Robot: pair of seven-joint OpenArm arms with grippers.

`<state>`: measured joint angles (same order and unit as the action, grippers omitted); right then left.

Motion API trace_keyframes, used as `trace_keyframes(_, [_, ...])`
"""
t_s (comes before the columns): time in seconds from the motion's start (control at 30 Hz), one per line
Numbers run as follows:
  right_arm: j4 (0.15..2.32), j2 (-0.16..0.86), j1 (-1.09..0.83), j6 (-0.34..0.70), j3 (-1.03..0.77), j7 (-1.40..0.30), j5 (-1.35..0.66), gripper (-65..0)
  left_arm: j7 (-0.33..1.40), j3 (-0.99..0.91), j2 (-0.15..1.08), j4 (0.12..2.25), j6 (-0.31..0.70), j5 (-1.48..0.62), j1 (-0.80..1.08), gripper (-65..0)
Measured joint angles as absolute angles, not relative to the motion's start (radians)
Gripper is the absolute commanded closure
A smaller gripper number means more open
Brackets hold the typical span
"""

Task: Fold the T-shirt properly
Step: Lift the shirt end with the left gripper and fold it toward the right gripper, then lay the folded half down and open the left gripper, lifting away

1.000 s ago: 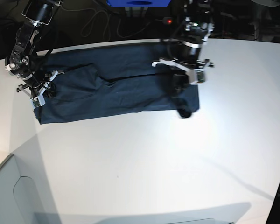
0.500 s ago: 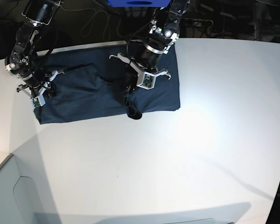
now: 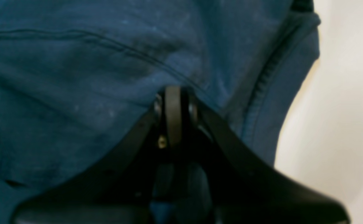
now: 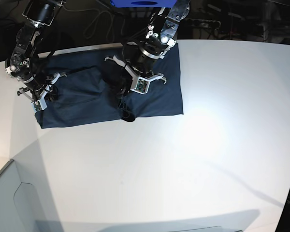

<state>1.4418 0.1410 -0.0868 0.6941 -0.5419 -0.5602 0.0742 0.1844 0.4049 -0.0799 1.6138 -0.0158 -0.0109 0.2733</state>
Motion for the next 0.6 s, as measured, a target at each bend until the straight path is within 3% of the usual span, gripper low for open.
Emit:
trace_keyframes(0.3, [1.442, 0.141, -0.087, 0.694, -0.542, -0.560, 0.074, -0.5, 0.184, 0.433, -0.076, 1.613, -0.019, -0.010, 0.237, 0.0])
trace_keyframes(0.47, [1.442, 0.141, -0.087, 0.694, -0.542, -0.560, 0.074, -0.5, 0.184, 0.479, -0.072, 1.613, -0.018, -0.010, 0.234, -11.0])
trace_keyframes(0.6, [1.442, 0.141, -0.087, 0.694, -0.542, -0.560, 0.074, -0.5, 0.183, 0.487, -0.072, 1.613, -0.018, -0.010, 0.237, -12.6])
